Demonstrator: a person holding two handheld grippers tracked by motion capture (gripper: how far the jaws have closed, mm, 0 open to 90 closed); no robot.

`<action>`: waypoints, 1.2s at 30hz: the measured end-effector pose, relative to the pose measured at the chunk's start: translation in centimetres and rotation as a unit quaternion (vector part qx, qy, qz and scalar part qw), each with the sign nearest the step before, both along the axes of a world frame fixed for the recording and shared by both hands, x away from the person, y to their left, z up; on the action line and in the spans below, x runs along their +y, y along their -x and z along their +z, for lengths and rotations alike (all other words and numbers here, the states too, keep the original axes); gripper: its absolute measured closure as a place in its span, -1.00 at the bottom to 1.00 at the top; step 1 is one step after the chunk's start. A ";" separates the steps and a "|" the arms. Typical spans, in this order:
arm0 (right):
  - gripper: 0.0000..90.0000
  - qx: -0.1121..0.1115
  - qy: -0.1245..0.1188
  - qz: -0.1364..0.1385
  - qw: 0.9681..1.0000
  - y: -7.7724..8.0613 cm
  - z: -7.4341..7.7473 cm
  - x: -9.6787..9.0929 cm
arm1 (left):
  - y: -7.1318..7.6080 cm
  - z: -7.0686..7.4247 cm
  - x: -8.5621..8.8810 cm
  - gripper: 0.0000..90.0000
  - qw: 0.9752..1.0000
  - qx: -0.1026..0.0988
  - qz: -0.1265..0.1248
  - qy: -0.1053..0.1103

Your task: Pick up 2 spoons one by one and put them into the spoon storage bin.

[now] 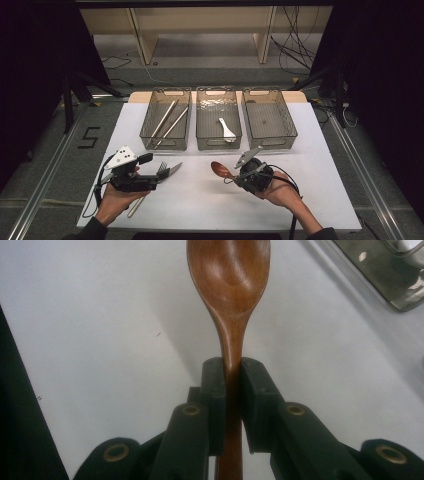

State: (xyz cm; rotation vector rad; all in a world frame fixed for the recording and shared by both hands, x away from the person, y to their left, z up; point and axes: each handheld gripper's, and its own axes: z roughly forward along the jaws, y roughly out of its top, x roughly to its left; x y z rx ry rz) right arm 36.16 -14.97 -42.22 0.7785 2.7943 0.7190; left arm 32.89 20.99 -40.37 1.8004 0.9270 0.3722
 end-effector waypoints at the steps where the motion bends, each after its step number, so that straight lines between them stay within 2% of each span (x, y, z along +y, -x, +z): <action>1: 0.82 -0.002 -0.001 0.000 1.000 0.0 0.0 -0.1 | 0.0 0.0 0.0 -0.65 1.000 0.000 0.000 0.000; 8: 0.82 -0.010 -0.009 -0.007 1.000 -0.5 0.5 -0.4 | 0.0 0.0 0.1 -0.65 1.000 -0.001 0.000 0.000; 11: 0.82 -0.017 -0.014 -0.013 1.000 -0.9 0.7 -0.5 | 0.0 0.0 0.1 -0.65 1.000 -0.001 -0.002 -0.005; 21: 0.82 -0.037 -0.027 -0.021 0.999 -1.6 2.0 -0.5 | -0.1 -0.1 0.2 -0.65 1.000 -0.001 0.002 -0.003; 36: 0.82 -0.061 -0.055 -0.044 0.996 -4.2 3.9 0.0 | -0.1 -0.1 0.3 -0.65 1.000 -0.002 0.005 -0.001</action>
